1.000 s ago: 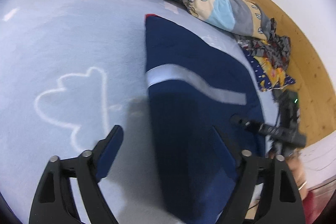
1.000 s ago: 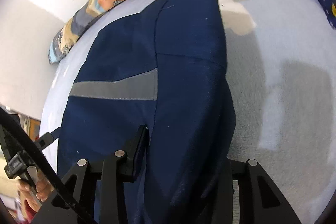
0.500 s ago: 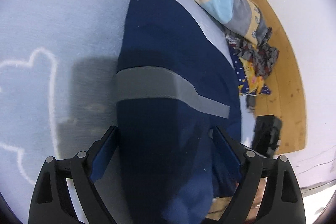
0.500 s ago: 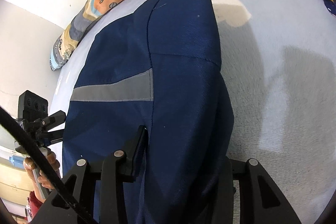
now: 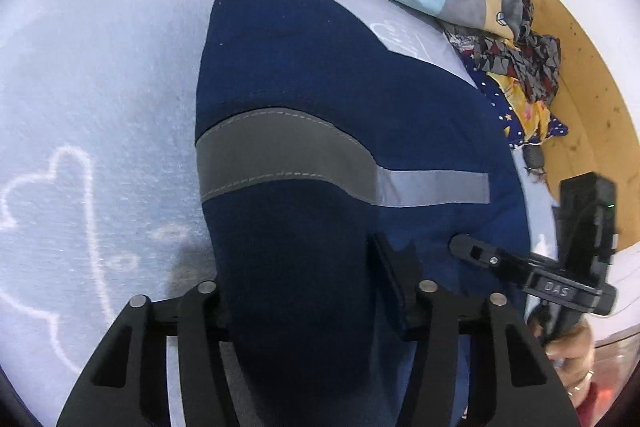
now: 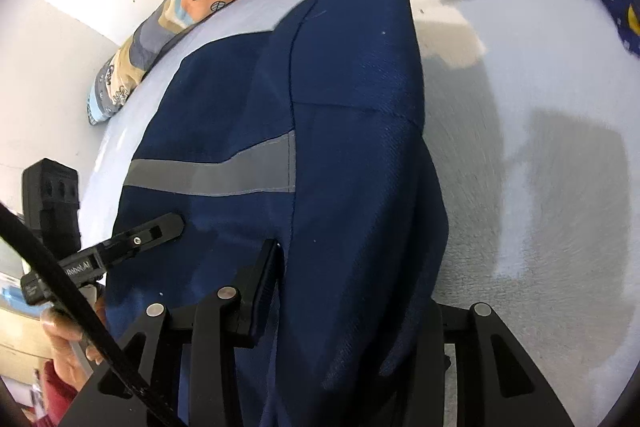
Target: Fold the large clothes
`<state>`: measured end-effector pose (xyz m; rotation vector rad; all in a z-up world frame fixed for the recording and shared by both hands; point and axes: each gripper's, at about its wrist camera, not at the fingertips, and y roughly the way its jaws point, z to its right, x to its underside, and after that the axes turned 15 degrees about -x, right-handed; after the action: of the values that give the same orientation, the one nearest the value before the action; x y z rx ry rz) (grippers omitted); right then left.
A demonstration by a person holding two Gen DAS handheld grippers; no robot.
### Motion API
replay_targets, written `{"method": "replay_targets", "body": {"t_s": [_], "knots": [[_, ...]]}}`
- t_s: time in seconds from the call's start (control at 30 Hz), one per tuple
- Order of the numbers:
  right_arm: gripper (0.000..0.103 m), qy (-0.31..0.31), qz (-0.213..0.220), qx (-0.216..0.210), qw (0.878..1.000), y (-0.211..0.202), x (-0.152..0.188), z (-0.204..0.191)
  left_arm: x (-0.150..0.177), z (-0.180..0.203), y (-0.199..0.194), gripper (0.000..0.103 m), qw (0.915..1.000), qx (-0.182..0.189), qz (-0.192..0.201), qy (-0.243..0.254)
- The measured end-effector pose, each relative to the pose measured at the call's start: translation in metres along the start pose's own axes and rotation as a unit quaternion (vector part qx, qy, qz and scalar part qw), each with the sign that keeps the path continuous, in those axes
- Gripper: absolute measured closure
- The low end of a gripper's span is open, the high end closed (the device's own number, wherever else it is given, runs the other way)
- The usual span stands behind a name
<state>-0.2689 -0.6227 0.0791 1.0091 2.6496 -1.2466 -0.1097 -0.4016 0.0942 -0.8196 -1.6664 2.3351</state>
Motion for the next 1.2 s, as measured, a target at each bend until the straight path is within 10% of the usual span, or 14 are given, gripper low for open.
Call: {"method": "replay_targets", "body": {"t_s": [0.43,1.2], "knots": [[0.074,-0.031,0.030,-0.020,0.999,-0.027,0.002,-0.040,0.003,0.010,-0.045,0.066,0.9985,-0.014,0.049,0.021],[0.075,-0.095,-0.004,-0.086,0.992,0.020,0.014,-0.141,0.032,-0.101,-0.129,0.066,0.9939,-0.050,0.092,-0.034]]}}
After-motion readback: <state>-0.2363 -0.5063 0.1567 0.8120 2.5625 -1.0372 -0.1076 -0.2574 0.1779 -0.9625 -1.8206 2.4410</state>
